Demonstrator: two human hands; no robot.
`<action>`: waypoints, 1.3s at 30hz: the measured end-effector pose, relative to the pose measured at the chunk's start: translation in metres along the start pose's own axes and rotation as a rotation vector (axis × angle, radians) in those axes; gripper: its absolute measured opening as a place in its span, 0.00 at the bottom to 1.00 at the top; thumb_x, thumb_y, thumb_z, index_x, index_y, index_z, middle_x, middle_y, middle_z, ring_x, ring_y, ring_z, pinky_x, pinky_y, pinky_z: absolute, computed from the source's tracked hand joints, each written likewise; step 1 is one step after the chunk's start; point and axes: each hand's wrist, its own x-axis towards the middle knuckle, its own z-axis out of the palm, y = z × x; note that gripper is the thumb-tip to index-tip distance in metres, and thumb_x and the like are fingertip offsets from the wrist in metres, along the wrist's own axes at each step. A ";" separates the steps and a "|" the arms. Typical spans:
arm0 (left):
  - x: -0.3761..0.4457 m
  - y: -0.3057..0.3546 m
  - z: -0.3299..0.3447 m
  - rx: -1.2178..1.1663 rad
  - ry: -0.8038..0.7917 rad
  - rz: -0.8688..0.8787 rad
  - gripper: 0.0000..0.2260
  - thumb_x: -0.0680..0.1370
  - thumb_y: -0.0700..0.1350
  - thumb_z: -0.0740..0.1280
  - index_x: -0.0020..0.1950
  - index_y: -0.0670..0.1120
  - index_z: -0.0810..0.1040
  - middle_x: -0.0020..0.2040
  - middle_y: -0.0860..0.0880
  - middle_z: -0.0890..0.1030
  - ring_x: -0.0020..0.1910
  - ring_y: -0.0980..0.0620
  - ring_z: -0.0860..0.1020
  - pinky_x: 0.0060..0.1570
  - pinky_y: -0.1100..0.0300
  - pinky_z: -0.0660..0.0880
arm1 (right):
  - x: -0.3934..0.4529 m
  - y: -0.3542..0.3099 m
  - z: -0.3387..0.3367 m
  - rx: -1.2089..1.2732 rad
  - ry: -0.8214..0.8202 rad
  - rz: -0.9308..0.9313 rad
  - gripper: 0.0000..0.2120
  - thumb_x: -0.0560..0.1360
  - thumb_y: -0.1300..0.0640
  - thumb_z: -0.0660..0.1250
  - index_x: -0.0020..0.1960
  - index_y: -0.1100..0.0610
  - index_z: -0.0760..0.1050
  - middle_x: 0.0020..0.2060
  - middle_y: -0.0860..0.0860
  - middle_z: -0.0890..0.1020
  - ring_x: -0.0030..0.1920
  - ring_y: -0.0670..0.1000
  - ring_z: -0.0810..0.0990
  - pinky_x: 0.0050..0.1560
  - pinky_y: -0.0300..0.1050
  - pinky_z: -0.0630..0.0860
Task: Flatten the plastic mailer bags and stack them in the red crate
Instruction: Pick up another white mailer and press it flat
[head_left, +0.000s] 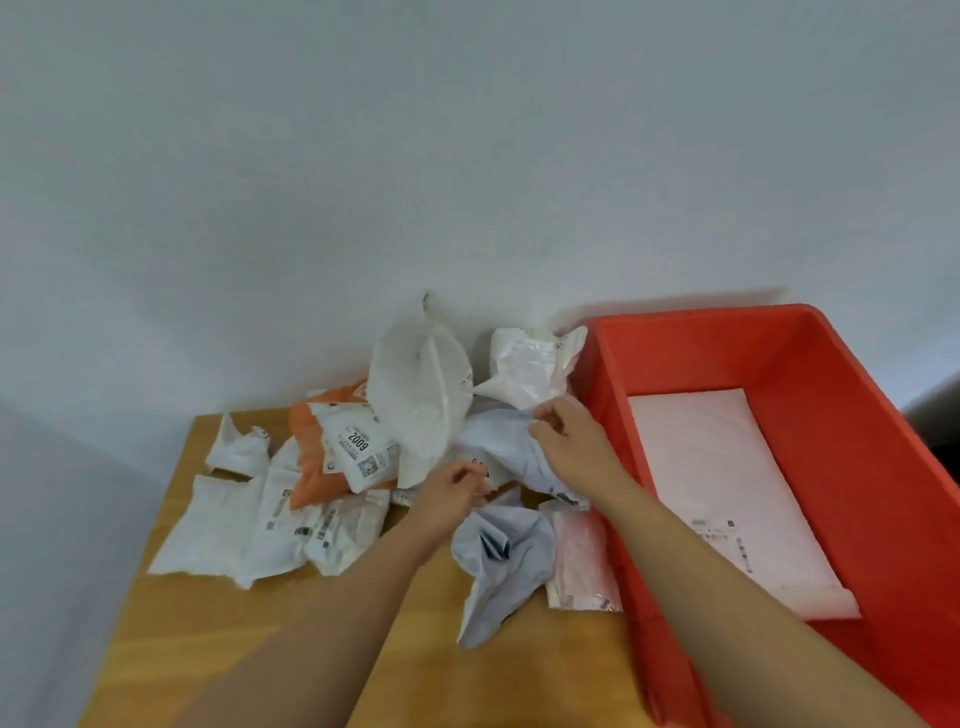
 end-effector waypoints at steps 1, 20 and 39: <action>-0.002 -0.010 -0.012 -0.035 0.022 -0.022 0.08 0.81 0.40 0.61 0.49 0.46 0.80 0.45 0.46 0.83 0.42 0.51 0.81 0.51 0.55 0.78 | 0.000 -0.004 0.018 -0.021 -0.044 0.014 0.05 0.79 0.59 0.64 0.54 0.53 0.75 0.45 0.45 0.78 0.49 0.48 0.76 0.50 0.40 0.68; -0.041 -0.085 -0.173 -0.508 0.194 -0.089 0.08 0.81 0.41 0.63 0.55 0.45 0.81 0.50 0.46 0.85 0.49 0.48 0.83 0.47 0.58 0.77 | 0.014 -0.062 0.138 0.055 0.339 0.109 0.03 0.82 0.60 0.56 0.54 0.59 0.66 0.48 0.57 0.76 0.49 0.58 0.75 0.48 0.46 0.67; -0.071 -0.108 -0.253 -0.227 -0.048 0.098 0.15 0.80 0.57 0.64 0.66 0.57 0.77 0.61 0.58 0.80 0.59 0.56 0.78 0.55 0.60 0.76 | -0.094 -0.030 0.160 -0.011 -0.152 0.108 0.05 0.80 0.61 0.62 0.48 0.58 0.76 0.41 0.52 0.80 0.40 0.46 0.77 0.41 0.41 0.73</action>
